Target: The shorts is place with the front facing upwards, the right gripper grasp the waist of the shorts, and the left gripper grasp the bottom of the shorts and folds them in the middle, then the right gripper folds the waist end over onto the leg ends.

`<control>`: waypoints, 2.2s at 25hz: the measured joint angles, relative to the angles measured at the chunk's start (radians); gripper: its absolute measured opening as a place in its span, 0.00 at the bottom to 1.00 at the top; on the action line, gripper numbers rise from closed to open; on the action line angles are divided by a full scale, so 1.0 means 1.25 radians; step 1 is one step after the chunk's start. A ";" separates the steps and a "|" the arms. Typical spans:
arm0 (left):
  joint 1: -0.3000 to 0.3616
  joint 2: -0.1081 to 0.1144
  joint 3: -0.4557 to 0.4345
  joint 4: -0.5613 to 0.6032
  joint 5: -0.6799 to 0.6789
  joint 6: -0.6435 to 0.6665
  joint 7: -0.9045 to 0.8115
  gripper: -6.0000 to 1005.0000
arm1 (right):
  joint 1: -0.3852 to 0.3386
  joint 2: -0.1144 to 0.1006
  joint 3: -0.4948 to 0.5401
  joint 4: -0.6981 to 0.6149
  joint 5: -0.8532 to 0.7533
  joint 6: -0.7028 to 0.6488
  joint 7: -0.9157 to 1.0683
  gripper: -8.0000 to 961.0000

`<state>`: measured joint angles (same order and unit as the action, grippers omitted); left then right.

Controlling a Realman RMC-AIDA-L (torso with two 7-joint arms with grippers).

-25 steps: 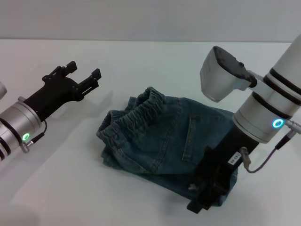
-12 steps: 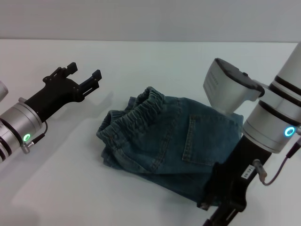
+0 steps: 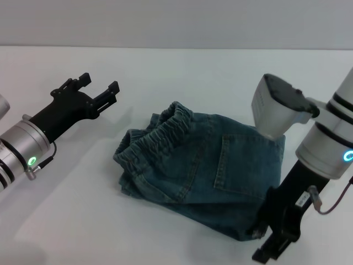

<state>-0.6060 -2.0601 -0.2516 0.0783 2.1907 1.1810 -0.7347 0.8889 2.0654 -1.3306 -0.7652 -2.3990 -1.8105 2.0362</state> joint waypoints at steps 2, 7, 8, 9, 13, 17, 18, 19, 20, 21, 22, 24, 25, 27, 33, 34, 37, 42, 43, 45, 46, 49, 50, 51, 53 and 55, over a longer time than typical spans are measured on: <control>0.000 0.000 0.000 0.000 0.000 0.000 0.000 0.81 | -0.005 -0.002 0.018 -0.009 -0.018 0.014 0.004 0.56; 0.000 -0.001 0.000 -0.002 0.000 -0.002 0.000 0.81 | -0.014 -0.007 0.076 -0.018 -0.061 0.059 0.005 0.56; 0.003 -0.001 0.000 -0.003 0.000 -0.003 0.000 0.81 | -0.017 -0.008 0.088 -0.019 -0.068 0.072 0.005 0.56; 0.005 -0.001 0.000 -0.003 0.000 -0.003 0.000 0.81 | -0.018 -0.009 0.101 -0.020 -0.075 0.083 0.006 0.56; 0.007 -0.001 0.001 -0.003 0.000 -0.003 0.000 0.81 | -0.024 -0.013 0.132 -0.021 -0.087 0.109 0.006 0.56; 0.010 0.001 0.001 -0.009 0.000 0.003 -0.003 0.81 | -0.033 -0.017 0.144 -0.037 -0.077 0.066 -0.010 0.56; 0.010 0.001 0.001 -0.009 0.000 0.006 -0.005 0.81 | -0.040 -0.016 0.151 -0.050 -0.066 0.044 -0.023 0.56; 0.010 0.001 0.001 -0.010 0.000 0.013 -0.008 0.81 | -0.048 -0.015 0.159 -0.065 -0.053 0.026 -0.035 0.56; 0.010 0.001 0.001 -0.010 0.000 0.013 -0.008 0.81 | -0.059 -0.013 0.167 -0.085 -0.032 0.011 -0.048 0.56; 0.009 0.002 0.000 -0.012 0.000 0.027 -0.012 0.81 | -0.074 -0.012 0.175 -0.107 -0.006 0.000 -0.061 0.56; 0.008 0.002 0.000 -0.018 0.000 0.039 -0.013 0.81 | -0.084 -0.012 0.177 -0.120 0.014 -0.002 -0.070 0.56; 0.006 0.003 0.002 -0.030 0.000 0.063 -0.014 0.81 | -0.118 -0.008 0.186 -0.156 0.066 0.006 -0.097 0.56; 0.006 0.003 0.002 -0.030 0.000 0.063 -0.014 0.81 | -0.131 -0.006 0.193 -0.165 0.083 0.018 -0.110 0.56; 0.004 0.003 0.006 -0.042 0.002 0.095 -0.021 0.81 | -0.167 -0.001 0.220 -0.180 0.127 0.057 -0.148 0.56; 0.015 0.001 0.020 -0.065 0.006 0.153 -0.048 0.81 | -0.289 0.001 0.333 -0.146 0.396 0.186 -0.334 0.56; 0.019 0.001 0.024 -0.068 0.006 0.166 -0.057 0.81 | -0.311 0.002 0.347 -0.131 0.453 0.205 -0.385 0.56; 0.022 0.001 0.052 -0.073 0.006 0.188 -0.076 0.81 | -0.369 0.004 0.376 -0.076 0.595 0.264 -0.534 0.56; 0.019 -0.001 0.115 -0.079 0.006 0.193 -0.100 0.81 | -0.408 0.006 0.449 0.080 0.836 0.365 -0.761 0.56; 0.014 -0.001 0.152 -0.091 0.006 0.193 -0.107 0.81 | -0.409 0.004 0.466 0.122 0.892 0.380 -0.815 0.56; 0.011 -0.001 0.173 -0.100 0.006 0.196 -0.109 0.81 | -0.406 0.003 0.491 0.170 0.945 0.401 -0.880 0.56; 0.010 -0.001 0.182 -0.104 0.006 0.199 -0.110 0.81 | -0.401 0.002 0.503 0.192 0.960 0.417 -0.908 0.56; 0.005 -0.001 0.201 -0.118 0.006 0.214 -0.117 0.81 | -0.391 0.002 0.510 0.222 0.967 0.456 -0.938 0.56; 0.004 -0.001 0.203 -0.126 0.006 0.221 -0.119 0.81 | -0.385 0.002 0.508 0.231 0.965 0.471 -0.941 0.56; 0.003 -0.001 0.203 -0.134 0.006 0.230 -0.121 0.81 | -0.380 0.002 0.506 0.238 0.963 0.477 -0.943 0.56; 0.000 -0.002 0.204 -0.145 0.008 0.239 -0.121 0.81 | -0.373 0.001 0.503 0.248 0.959 0.484 -0.945 0.56; -0.004 -0.004 0.204 -0.152 0.015 0.241 -0.121 0.81 | -0.369 0.001 0.501 0.253 0.958 0.485 -0.945 0.56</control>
<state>-0.6103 -2.0645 0.0036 -0.1120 2.2096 1.4822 -0.8857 0.4274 2.0669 -0.7046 -0.4490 -1.2017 -1.2049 0.8544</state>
